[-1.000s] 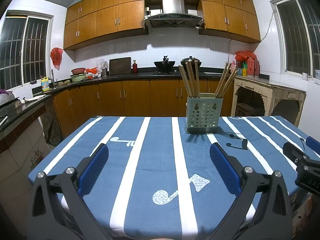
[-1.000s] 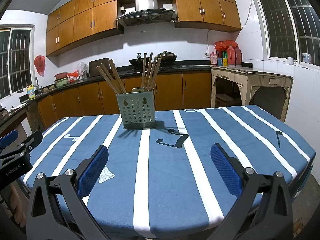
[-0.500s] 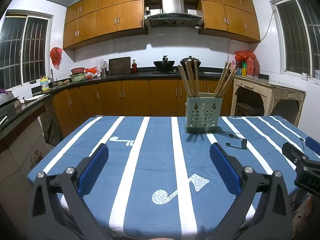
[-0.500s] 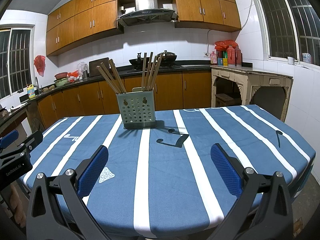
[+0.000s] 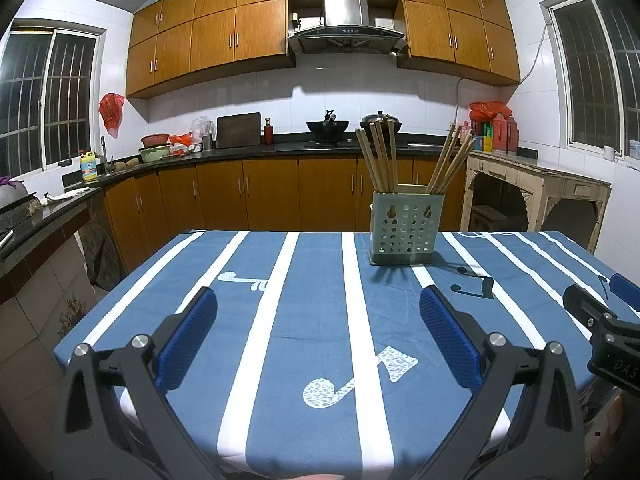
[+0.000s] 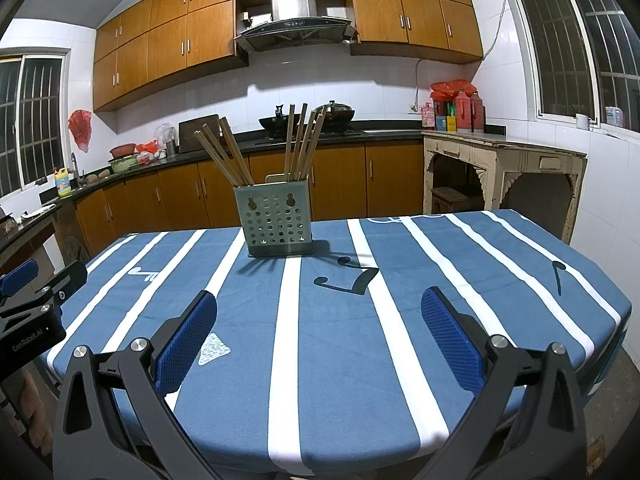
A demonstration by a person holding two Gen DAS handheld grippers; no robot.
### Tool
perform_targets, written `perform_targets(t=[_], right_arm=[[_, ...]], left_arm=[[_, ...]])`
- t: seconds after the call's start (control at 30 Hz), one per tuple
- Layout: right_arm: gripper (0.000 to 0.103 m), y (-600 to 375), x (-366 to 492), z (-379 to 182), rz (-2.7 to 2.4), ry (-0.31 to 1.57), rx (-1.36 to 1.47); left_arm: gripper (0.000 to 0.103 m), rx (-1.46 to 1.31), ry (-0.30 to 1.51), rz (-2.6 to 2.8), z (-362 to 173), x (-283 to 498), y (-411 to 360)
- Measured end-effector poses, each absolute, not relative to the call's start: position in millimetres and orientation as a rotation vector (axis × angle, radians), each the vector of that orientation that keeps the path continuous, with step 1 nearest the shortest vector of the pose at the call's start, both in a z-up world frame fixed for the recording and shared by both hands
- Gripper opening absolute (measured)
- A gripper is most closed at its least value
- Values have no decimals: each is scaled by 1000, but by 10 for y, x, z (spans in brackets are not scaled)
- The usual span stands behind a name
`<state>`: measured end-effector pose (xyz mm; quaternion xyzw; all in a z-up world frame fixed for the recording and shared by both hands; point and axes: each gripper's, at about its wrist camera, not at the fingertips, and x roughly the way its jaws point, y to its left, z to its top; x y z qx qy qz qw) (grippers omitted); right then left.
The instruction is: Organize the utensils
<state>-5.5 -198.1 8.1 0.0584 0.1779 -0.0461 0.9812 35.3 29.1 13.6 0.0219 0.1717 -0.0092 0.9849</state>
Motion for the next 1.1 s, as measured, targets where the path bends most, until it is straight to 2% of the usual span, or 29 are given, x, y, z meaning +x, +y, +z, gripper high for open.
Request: perform_targets(t=[1.1], right_arm=[[101,-1961,-55,88,-93,359,118]], left_arm=[[99,47,345,-27,66,320,235]])
